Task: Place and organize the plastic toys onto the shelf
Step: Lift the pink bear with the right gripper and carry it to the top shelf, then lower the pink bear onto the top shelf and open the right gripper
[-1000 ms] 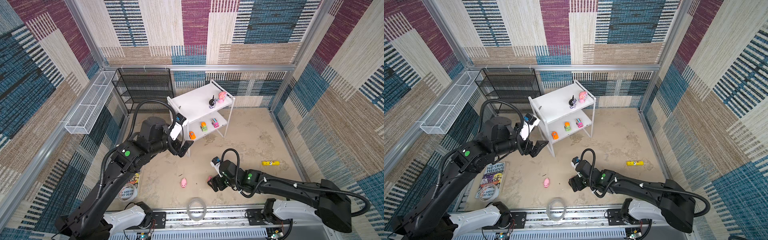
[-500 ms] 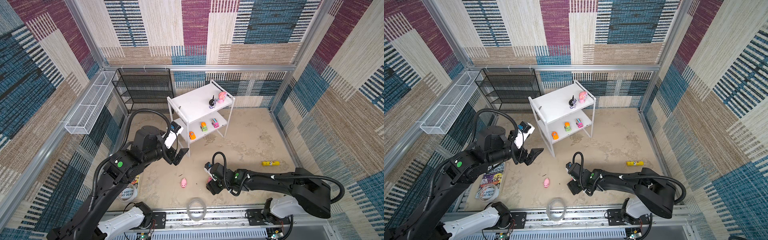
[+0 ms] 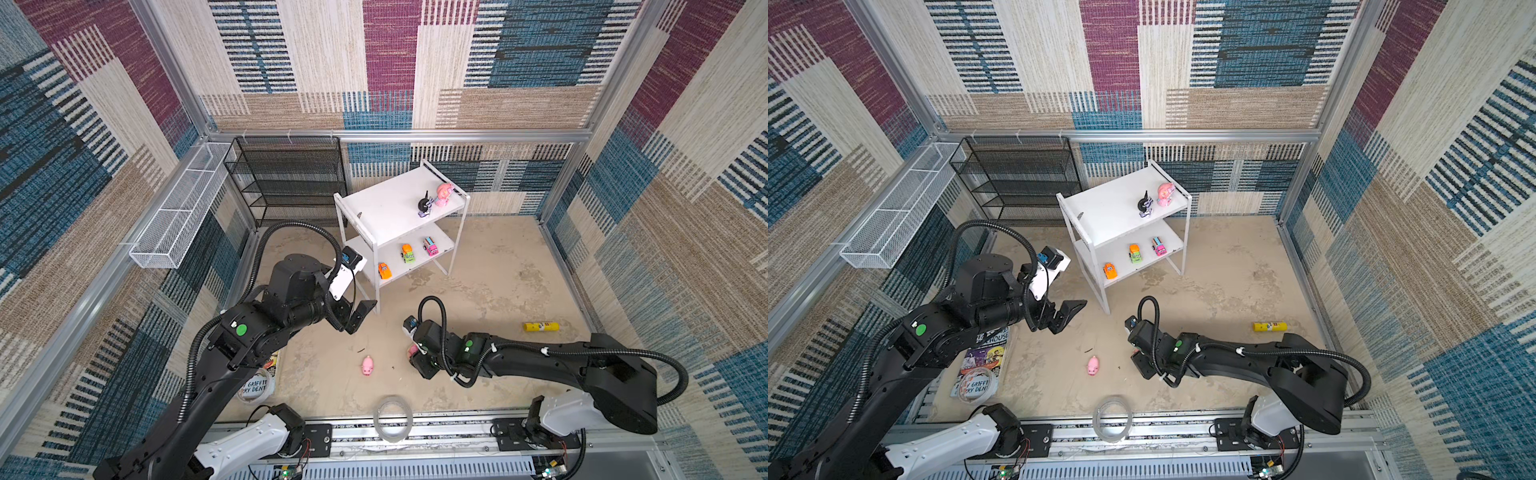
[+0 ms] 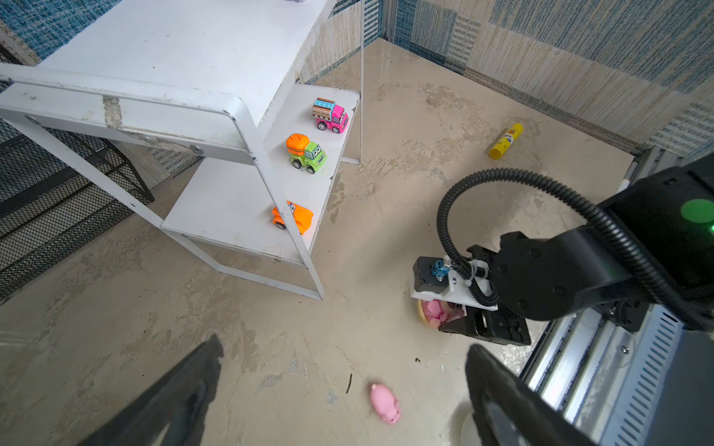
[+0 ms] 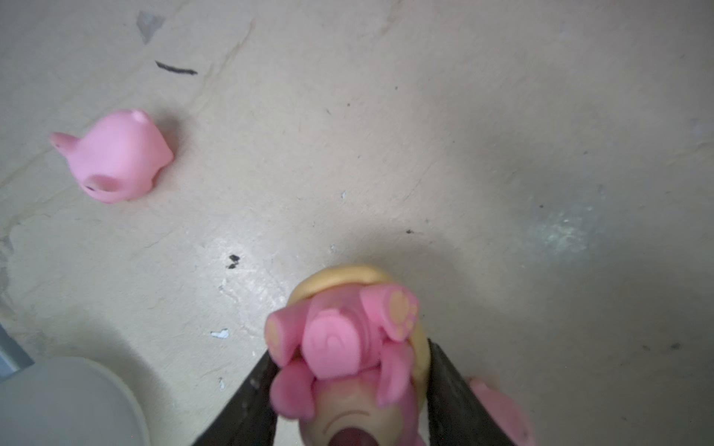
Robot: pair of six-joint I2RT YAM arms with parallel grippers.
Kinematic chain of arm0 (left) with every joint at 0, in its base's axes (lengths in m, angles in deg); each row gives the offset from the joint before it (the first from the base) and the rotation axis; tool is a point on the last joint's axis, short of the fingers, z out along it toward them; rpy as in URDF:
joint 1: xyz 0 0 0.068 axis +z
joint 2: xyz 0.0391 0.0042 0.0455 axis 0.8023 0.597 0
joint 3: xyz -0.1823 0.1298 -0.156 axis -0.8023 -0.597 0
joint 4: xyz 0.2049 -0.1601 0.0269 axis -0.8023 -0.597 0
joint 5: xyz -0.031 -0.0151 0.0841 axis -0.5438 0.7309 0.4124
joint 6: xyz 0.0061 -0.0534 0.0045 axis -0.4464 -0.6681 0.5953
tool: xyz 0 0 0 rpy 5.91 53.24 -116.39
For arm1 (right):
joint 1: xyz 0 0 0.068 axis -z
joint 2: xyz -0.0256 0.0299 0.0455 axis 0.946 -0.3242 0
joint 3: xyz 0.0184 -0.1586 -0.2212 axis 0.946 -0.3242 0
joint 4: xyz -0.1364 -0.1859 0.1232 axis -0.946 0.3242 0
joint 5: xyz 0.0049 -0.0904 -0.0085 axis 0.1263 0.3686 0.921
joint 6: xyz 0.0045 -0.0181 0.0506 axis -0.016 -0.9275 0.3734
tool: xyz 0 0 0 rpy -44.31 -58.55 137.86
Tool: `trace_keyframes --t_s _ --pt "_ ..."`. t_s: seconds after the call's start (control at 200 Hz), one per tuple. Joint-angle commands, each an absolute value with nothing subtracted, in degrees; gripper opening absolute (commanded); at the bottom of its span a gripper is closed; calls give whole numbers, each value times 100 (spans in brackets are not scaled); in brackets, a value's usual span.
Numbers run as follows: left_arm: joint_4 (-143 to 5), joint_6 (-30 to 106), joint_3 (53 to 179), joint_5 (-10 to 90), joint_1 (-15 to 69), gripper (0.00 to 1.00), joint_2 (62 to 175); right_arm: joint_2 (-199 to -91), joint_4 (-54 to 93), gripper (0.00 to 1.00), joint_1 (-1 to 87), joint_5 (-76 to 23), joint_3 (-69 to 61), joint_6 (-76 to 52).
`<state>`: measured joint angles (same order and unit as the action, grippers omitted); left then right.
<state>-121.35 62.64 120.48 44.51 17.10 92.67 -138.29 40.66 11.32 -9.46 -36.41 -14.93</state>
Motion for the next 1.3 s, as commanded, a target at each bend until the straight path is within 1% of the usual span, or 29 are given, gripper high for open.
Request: trace_keyframes --t_s 0.0,0.125,0.225,0.396,0.506,0.596,0.751,0.952,1.297 --pt "-12096 6364 11998 4538 1730 99 9204 -13469 4363 40 1128 -853 -3293 -1715" --pt "-12086 6419 12003 4603 1744 99 9148 -12942 5094 40 1141 -875 -2319 -2007" --pt "-12040 6465 12008 4639 1758 99 9118 -12869 5784 40 1204 -806 -1246 -2240" --pt "-11935 6482 11965 4590 1786 99 9065 -13311 6661 40 1565 -643 594 -2559" --pt "-11905 6483 11908 4572 1809 99 9022 -13709 6883 40 1925 -567 1576 -2759" --pt "-11861 6492 11833 4568 1834 99 8967 -14124 6972 40 2100 -285 2206 -2898" --pt "-11833 6507 11761 4572 1876 99 8931 -14767 6793 40 2323 21 2898 -2968" --pt "-11788 6527 11702 4490 1950 99 8953 -15447 6609 40 2360 277 3600 -3048" --pt "-11700 6523 11572 4331 2084 99 8868 -16365 6812 41 2419 514 4550 -3042"
